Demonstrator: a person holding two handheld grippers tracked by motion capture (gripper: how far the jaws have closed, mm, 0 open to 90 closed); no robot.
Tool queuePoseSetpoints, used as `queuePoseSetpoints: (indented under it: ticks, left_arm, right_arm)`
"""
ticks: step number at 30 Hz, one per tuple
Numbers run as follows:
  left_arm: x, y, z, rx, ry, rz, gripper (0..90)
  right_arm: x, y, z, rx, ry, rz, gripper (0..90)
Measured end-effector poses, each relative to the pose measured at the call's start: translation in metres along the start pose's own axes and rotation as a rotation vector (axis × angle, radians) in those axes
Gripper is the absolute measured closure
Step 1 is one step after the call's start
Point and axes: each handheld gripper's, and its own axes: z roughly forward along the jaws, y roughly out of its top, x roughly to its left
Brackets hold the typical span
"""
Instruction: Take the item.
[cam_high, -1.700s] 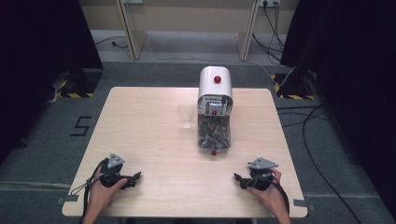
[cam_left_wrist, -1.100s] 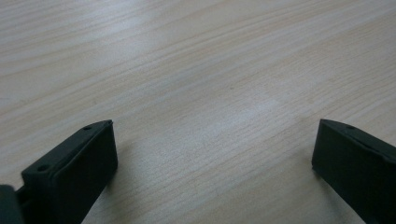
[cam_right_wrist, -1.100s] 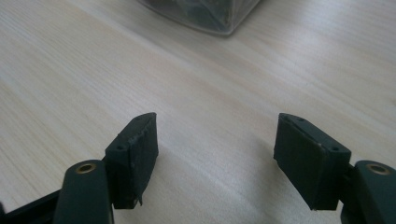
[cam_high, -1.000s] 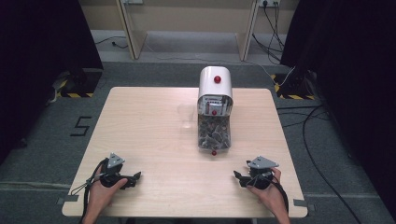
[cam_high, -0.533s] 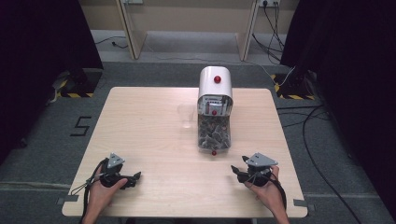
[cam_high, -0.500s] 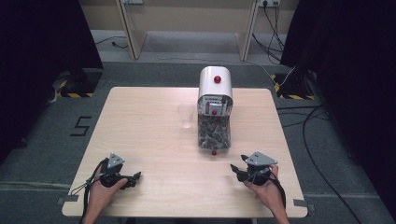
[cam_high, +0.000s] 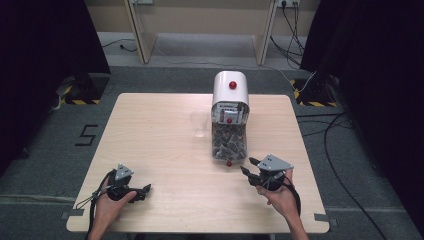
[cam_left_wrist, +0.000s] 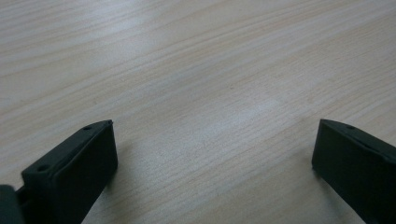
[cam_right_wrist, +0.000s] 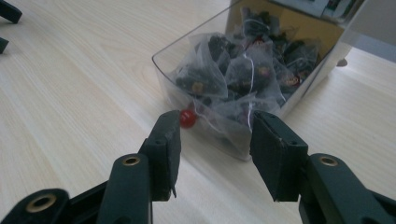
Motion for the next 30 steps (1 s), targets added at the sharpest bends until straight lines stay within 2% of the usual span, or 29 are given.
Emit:
queuePoseSetpoints:
  ticks: [7, 24, 30]
  left_arm:
    - [0.0, 0.0, 0.0, 0.0, 0.0, 0.0, 0.0]
    - [0.0, 0.0, 0.0, 0.0, 0.0, 0.0, 0.0]
    - [0.0, 0.0, 0.0, 0.0, 0.0, 0.0, 0.0]
  right_arm:
    - [0.001, 0.009, 0.01, -0.007, 0.017, -0.016, 57.5]
    - [-0.003, 0.032, 0.038, -0.037, 0.056, -0.014, 64.5]
    - [-0.003, 0.036, 0.052, -0.026, 0.063, -0.012, 65.3]
